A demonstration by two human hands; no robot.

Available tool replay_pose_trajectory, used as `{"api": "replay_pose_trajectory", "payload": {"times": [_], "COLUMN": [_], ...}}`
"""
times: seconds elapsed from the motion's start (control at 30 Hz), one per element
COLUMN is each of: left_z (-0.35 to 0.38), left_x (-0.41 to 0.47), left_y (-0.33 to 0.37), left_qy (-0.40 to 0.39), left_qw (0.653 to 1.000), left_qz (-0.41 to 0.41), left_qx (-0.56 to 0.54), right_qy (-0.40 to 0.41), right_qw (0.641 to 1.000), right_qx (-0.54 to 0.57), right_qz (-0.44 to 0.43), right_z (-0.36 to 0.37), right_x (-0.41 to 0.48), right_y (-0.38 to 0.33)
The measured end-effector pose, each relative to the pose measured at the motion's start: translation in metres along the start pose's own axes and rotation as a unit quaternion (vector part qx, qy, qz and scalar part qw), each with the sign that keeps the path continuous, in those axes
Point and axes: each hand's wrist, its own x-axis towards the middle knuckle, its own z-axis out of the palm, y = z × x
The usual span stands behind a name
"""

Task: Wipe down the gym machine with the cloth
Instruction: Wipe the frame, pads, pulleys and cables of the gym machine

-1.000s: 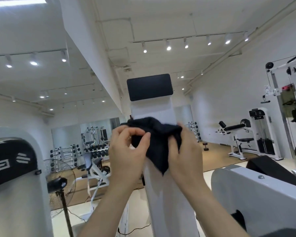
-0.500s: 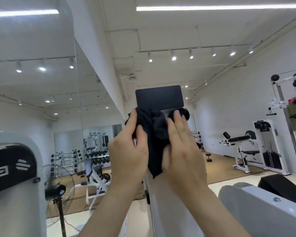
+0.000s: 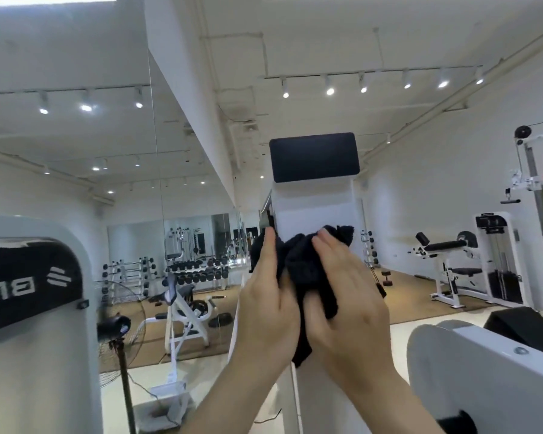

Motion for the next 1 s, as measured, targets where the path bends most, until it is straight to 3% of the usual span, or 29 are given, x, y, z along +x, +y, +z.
{"api": "replay_pose_trajectory", "payload": {"times": [0.17,0.3,0.47,0.6,0.7,0.8,0.83,1.0], "left_z": [0.013,0.017,0.007,-0.015,-0.021,0.001,0.007,-0.001], "left_x": [0.061,0.005,-0.065,-0.020,0.037,0.034,0.016,-0.066], "left_y": [0.023,-0.001,-0.016,0.000,0.004,-0.018,-0.027,-0.053], "left_qy": [0.050,0.016,-0.029,0.067,0.119,0.041,0.026,-0.051], "left_qw": [0.995,0.999,0.998,0.996,0.990,0.971,0.970,0.980], "left_qz": [-0.005,-0.001,-0.046,0.011,-0.024,-0.143,-0.161,-0.115], "left_qx": [-0.083,-0.041,-0.032,-0.053,-0.068,-0.186,-0.181,-0.154], "right_qy": [-0.040,-0.066,-0.100,-0.043,-0.090,-0.124,-0.125,-0.123], "right_qw": [0.993,0.987,0.988,0.993,0.982,0.973,0.972,0.982], "right_qx": [-0.108,-0.148,-0.117,-0.093,-0.146,-0.185,-0.183,-0.118], "right_qz": [0.011,-0.013,-0.031,-0.056,-0.074,-0.067,-0.073,-0.085], "right_z": [0.013,0.008,-0.018,-0.010,0.012,0.017,0.013,-0.018], "right_x": [0.040,-0.015,-0.063,-0.015,0.023,0.009,-0.008,-0.075], "right_y": [0.006,0.007,-0.004,-0.019,-0.026,-0.020,-0.017,-0.013]}}
